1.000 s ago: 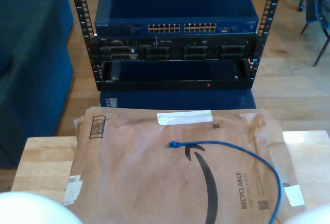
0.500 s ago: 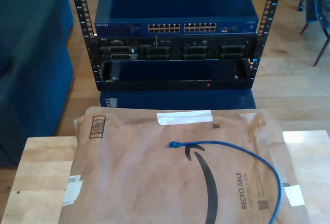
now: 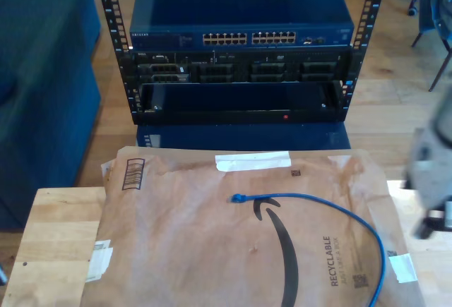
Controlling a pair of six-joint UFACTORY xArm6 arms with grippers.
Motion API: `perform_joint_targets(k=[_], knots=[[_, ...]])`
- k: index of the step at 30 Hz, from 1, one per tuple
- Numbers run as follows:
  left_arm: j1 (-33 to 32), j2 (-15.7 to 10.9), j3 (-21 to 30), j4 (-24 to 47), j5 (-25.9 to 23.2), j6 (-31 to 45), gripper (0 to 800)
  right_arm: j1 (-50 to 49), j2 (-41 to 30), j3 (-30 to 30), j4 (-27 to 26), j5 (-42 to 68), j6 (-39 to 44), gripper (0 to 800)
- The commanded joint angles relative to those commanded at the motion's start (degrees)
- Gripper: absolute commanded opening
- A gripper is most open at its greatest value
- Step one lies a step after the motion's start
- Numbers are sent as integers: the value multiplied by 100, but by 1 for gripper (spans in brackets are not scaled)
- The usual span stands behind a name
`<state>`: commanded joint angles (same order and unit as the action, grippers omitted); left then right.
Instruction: Grab the cable and plug it in
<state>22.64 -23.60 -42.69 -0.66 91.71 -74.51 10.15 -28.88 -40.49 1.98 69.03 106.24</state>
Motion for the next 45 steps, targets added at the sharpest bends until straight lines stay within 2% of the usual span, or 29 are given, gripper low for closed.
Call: perform_joint_targets(k=[6, 11, 13, 17, 20, 23, 28, 41, 45], knots=[[-932, 387, -88, -88, -70, -914, 800, 879, 1187, -422, -9, -703, 615, 796], [-1451, 440, -62, -88, -448, -1327, 800, 1363, 2092, -677, -9, -1503, 835, 796], [-1565, 492, -35, -88, -519, -1415, 800, 1547, 2418, -738, -18, -1776, 914, 796], [-1591, 826, -70, -97, -782, -1521, 800, 1732, 2963, -941, -18, -2242, 914, 793], [-1600, 941, -70, -88, -1125, -1521, 800, 1732, 3367, -1231, -18, -2330, 905, 792], [-1609, 1029, -70, -97, -1248, -1521, 800, 1732, 3815, -1600, -26, -2330, 897, 792], [-1723, 1055, -35, -97, -1257, -1582, 800, 1732, 4070, -1881, -35, -2330, 897, 791], [-1723, 1046, -44, -97, -1248, -1591, 800, 1732, 4475, -2154, -35, -2347, 941, 757], [-1723, 1055, -35, -97, -1248, -1591, 800, 1723, 4536, -2171, -44, -2338, 1626, 762]])
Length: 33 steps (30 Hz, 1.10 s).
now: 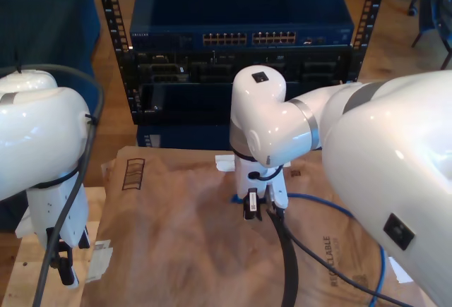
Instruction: Grab the cable and plug it in
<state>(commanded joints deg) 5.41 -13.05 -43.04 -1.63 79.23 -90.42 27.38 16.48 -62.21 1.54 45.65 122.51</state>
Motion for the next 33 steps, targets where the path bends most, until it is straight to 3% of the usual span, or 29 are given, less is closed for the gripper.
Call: perform_joint_targets(k=[8, 13, 21, 28, 33], knots=[[0, -9, 9, -9, 0, 0, 800, 0, 0, -9, -9, 0, 422, 787], [0, -9, 9, -9, 9, 0, 800, -9, 70, -18, -18, 9, 396, 728], [9, -9, 18, -18, 9, 0, 800, -9, 70, -9, -26, 9, 281, 464], [9, -9, -26, -18, 9, 0, 800, 79, 53, 26, -396, 9, 273, 43], [0, -18, -35, -26, 26, 0, 800, 123, -114, 53, -440, 44, 255, 3]])
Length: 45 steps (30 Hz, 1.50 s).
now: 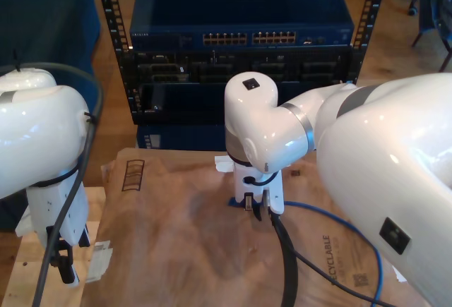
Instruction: Grab the cable and plug it in
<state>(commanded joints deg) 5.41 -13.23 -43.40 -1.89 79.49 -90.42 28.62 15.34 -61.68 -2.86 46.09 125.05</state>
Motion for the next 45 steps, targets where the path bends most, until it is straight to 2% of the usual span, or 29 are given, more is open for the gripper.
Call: perform_joint_targets(k=[4, 11, 14, 17, 23, 26, 29, 31, 32, 36, 41, 45], knots=[[0, -62, -53, -229, 53, 18, 800, -9, -642, 132, 0, 360, -9, 3], [-53, -88, -554, -1415, 308, 79, 800, -149, -1908, 281, 35, 1363, 18, 3], [-413, -88, -580, -1749, 264, 141, 800, -343, -2514, 413, 70, 1530, 18, 3], [-897, -53, -809, -2101, 237, 141, 800, -466, -2963, 404, 149, 1785, 9, 3], [-1029, 132, -1556, -3182, 308, 149, 800, -598, -3429, 316, 598, 2338, -211, 3], [-1029, 132, -1662, -3411, 308, 149, 800, -1046, -3965, 273, 923, 2690, -360, 2], [-985, -70, -1635, -3596, 501, 141, 800, -1407, -4413, 273, 1345, 3147, -659, 3], [-976, -264, -1600, -3824, 818, 123, 800, -1653, -4580, 290, 1618, 3429, -905, 2], [-976, -264, -1609, -3938, 932, 123, 800, -1776, -4615, 290, 1749, 3516, -993, 2], [-993, -255, -1714, -4070, 914, 167, 800, -1978, -4607, 141, 2057, 3569, -1055, 3], [-1011, -229, -2189, -4105, 914, 176, 800, -1969, -4510, -308, 2365, 3569, -1064, 3], [-1020, -220, -2558, -4475, 949, 202, 800, -1969, -4448, -615, 2549, 3578, -1073, 2]])
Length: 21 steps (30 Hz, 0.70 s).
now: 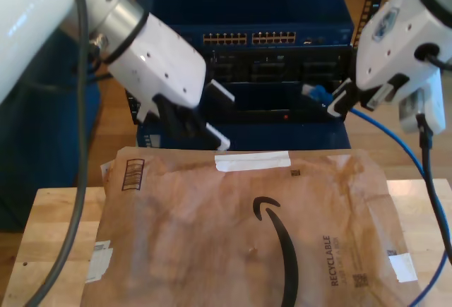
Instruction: Grab the cable and plug it in
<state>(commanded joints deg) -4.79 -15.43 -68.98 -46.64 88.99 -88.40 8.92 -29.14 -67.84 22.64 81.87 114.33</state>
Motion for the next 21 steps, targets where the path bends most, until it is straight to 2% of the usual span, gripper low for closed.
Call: perform_joint_targets(k=[5, 11, 21], knots=[[0, 0, -229, -554, 62, 79, 800, 0, -18, -123, 255, 0, -158, 2], [9, 0, -264, -1415, 519, 62, 800, 9, -18, -448, 343, 79, -167, 3], [44, -18, -273, -1688, 659, 62, 800, 70, -9, -589, 431, 88, -167, 3]])
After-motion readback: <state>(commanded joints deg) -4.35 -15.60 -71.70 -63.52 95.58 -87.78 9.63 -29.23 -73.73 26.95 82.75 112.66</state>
